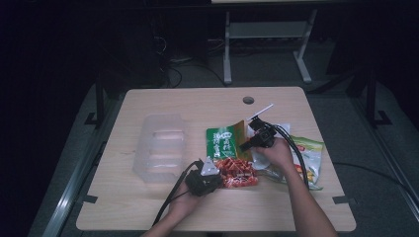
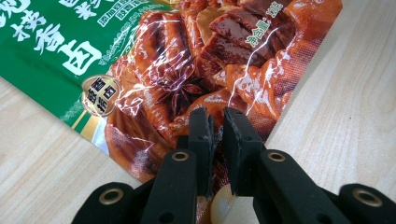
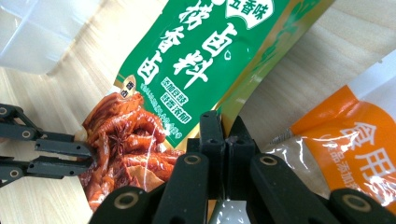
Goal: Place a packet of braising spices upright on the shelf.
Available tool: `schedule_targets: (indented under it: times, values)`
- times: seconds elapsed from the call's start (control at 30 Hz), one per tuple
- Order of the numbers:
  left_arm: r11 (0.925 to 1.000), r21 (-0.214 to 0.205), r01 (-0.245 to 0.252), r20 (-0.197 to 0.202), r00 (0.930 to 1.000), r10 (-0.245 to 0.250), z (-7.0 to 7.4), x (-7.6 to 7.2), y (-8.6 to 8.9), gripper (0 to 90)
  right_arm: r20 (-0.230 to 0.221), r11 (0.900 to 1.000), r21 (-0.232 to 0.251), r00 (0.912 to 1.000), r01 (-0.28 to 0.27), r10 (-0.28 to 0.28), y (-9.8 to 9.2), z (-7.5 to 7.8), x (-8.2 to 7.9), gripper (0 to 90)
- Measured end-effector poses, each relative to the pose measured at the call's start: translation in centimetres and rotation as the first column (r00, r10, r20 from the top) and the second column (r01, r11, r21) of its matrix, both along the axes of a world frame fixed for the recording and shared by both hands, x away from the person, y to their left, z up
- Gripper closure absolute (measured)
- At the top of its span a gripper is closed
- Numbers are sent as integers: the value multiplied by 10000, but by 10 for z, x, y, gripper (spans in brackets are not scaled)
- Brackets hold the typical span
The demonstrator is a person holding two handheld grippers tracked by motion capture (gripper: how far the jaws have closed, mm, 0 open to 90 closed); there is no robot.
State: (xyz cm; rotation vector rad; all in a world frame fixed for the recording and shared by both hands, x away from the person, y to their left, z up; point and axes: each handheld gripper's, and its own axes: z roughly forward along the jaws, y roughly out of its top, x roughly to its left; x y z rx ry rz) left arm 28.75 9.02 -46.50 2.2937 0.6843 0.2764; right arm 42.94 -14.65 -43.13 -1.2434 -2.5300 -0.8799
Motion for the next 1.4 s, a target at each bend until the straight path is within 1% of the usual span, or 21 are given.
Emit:
schedule_targets:
  times: [0.1,0.17,0.27,0.33,0.43,0.47,0.5,0.53,0.7,0.8,0.9,0.97,1.03,1.07,1.1,1.13,1.23,1.27,1.33,1.37,1.4]
  values:
    - [9998,199,56,219,9997,-60,0,-2,-1,808,91,10000,37,10000,9,-9,0,2,-2,891]
    - [9996,270,47,229,9997,-54,1,-1,-1,800,209,10000,5,9998,-16,16,1,4,-4,893]
    - [9999,124,-71,164,9998,69,1,-1,-1,765,345,9998,200,9994,-70,63,-1,9,-6,894]
    - [10000,-24,-49,3,10000,49,1,0,0,737,468,9992,374,9989,-102,85,-2,12,-8,894]
    - [9999,-155,-48,-78,10000,47,2,0,1,732,678,9983,531,9975,-241,204,-4,18,-11,894]
    - [9997,-235,-103,-158,9998,99,2,0,1,730,813,9977,607,9964,-296,246,-5,19,-13,894]
    - [9996,-274,-50,-94,9999,48,3,2,2,724,957,9967,727,9950,-348,277,-6,21,-14,895]
    - [9995,-308,-43,-122,9999,39,4,2,3,717,1069,9956,900,9942,-250,153,-7,22,-17,895]
    - [9955,-911,-273,-364,9990,241,7,5,8,649,1436,9950,930,9894,-355,219,-16,23,-25,896]
    - [9889,-1392,-513,-669,9969,423,9,8,12,597,1569,9930,1126,9875,-347,167,-24,27,-31,896]
    - [9837,-1649,-711,-800,9951,586,11,10,15,515,1796,9919,1208,9836,-392,170,-28,34,-38,896]
    - [9765,-1952,-908,-842,9936,756,13,11,15,428,2149,9900,1279,9761,-596,310,-31,42,-45,896]
    - [9752,-2004,-939,-762,9939,801,14,10,14,341,2543,9864,1412,9660,-845,464,-33,50,-53,896]
    - [9777,-1925,-842,-637,9953,731,14,11,14,323,2675,9853,1429,9621,-933,523,-33,53,-56,896]
    - [9748,-2006,-978,-739,9937,845,13,10,12,297,2886,9852,1347,9553,-1063,636,-33,58,-62,896]
    - [9751,-1982,-991,-807,9931,845,13,11,12,273,3056,9844,1319,9495,-1163,713,-34,60,-65,896]
    - [9598,-2424,-1414,-1424,9838,1090,10,15,12,254,3527,9789,1405,9314,-1481,903,-37,65,-74,896]
    - [9497,-2697,-1591,-1786,9774,1131,8,18,12,256,3569,9778,1437,9295,-1527,927,-39,66,-77,896]
    - [9349,-3036,-1838,-2260,9671,1168,5,22,12,272,3702,9734,1580,9238,-1660,975,-43,65,-81,896]
    - [9296,-3188,-1850,-2400,9646,1097,3,24,12,280,3754,9710,1664,9216,-1717,987,-46,64,-83,897]
    - [9252,-3329,-1820,-2527,9625,984,2,27,12,290,3724,9666,1857,9229,-1769,973,-48,63,-84,897]
